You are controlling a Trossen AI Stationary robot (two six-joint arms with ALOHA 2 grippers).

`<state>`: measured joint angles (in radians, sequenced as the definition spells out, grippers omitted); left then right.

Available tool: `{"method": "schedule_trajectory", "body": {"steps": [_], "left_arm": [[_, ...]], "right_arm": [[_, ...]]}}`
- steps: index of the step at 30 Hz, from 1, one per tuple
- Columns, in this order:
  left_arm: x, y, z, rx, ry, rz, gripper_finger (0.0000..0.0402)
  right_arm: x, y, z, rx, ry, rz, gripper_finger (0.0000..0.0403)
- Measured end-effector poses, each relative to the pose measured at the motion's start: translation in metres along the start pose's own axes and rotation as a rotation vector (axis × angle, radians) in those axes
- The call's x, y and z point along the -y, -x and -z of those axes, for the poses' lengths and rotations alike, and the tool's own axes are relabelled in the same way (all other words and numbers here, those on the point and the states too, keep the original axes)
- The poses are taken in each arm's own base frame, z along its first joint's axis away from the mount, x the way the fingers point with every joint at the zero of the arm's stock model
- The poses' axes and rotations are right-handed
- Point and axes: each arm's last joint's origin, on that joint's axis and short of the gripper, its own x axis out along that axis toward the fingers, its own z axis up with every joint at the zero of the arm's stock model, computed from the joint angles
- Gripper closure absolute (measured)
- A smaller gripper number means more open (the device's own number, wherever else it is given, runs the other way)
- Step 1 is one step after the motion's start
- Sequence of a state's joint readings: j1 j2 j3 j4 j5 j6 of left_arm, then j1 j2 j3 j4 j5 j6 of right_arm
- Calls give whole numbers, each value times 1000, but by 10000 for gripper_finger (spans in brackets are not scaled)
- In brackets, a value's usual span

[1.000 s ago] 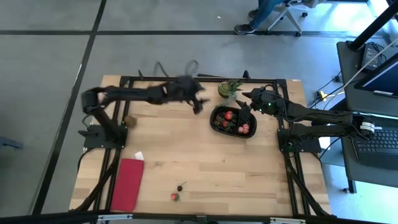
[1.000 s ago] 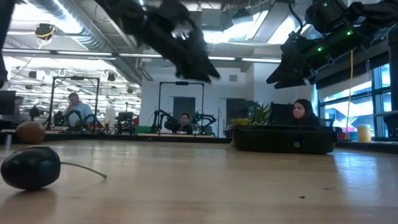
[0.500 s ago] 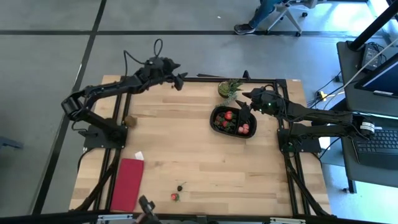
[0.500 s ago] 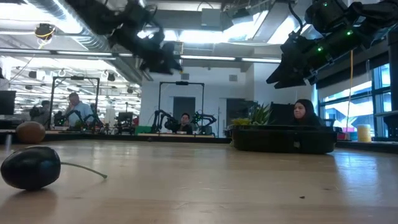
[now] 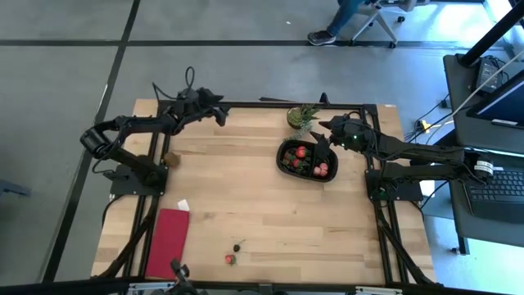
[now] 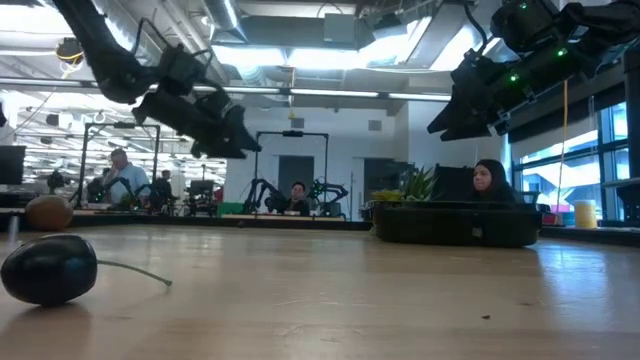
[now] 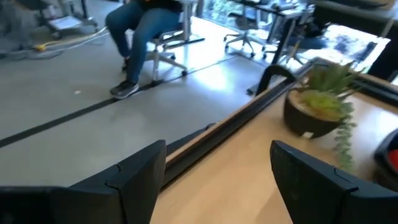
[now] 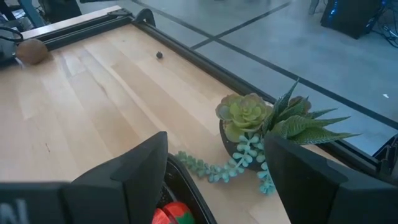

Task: Pick and placing Produce into tupperware
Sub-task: Put the blueberry into the of the black bin

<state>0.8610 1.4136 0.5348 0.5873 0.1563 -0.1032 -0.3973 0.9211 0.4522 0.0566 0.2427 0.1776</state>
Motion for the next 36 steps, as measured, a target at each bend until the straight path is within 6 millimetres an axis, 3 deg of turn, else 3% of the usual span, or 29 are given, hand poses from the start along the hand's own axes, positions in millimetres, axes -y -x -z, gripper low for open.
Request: {"method": "schedule_trajectory", "body": {"steps": [10,25,36], "left_arm": [[0,-5,9,-19,0,-32,123],[-22,-29,52,-160,43,-79,123],[-28,-29,60,-215,140,-93,123]], "right_arm": [[0,0,0,1,2,0,135],[0,0,1,-8,8,2,135],[0,0,1,-8,31,1,135]]}}
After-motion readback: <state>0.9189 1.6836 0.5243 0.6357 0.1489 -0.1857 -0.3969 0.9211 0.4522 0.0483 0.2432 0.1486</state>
